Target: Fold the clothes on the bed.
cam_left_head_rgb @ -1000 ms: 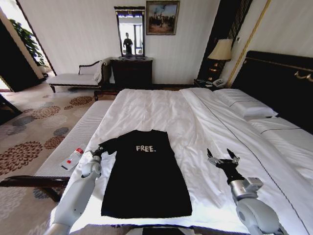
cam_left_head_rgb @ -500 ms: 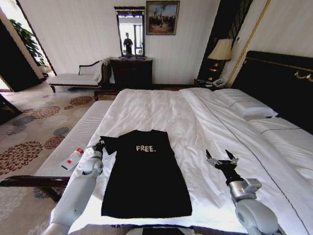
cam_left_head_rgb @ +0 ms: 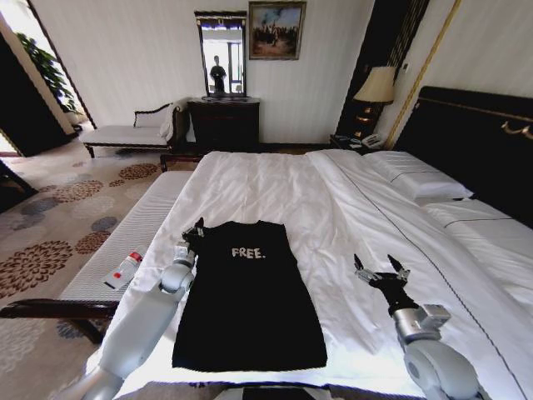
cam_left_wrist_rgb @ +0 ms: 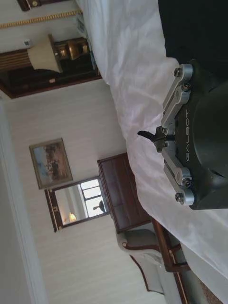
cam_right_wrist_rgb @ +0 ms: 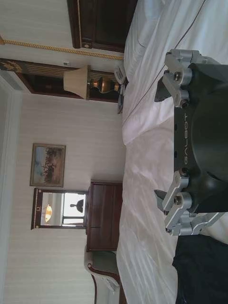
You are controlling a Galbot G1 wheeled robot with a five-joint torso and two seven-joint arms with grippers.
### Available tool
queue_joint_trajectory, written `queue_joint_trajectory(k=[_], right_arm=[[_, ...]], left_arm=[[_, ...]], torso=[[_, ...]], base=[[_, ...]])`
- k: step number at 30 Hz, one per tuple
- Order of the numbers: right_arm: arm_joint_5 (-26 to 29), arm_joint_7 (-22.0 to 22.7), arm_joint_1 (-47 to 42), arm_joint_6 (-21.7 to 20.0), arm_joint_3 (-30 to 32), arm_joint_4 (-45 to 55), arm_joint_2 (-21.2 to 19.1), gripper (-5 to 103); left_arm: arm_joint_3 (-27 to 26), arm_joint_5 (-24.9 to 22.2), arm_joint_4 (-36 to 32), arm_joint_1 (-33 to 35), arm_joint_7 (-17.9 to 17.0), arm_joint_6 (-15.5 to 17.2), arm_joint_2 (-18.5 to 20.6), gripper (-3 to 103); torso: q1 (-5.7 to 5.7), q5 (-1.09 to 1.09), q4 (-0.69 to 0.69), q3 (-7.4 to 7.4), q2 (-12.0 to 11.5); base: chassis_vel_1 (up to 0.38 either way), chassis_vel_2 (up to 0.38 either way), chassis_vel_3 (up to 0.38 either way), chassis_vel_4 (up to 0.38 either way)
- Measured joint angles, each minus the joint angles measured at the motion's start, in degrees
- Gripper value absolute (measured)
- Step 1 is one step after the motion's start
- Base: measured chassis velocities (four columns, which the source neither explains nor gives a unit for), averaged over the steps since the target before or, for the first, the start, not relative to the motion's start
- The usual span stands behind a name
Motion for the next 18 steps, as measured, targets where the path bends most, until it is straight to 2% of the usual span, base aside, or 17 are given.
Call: queue_joint_trajectory(k=[7,18], right_arm=[[0.76,-0.02,-0.36,0.03,1.50,0.36,-0.15,100],[1.40,-0.12,-0.32,0.25,2.38,0.31,-0.82,100]], left_arm=[[6.96,4.08,2.23,-0.90,1.95,-0.88,0.15,0],[8.98,7.50,3.50,2.93,2.70,-1.75,0.14,0]], torso=[[0.00,0.01,0.00,0.00,0.00],[0.00,0.00,0.01,0.00,-0.01]], base=[[0.000,0.000,0.000,0.000],[0.000,0.000,0.000,0.000]])
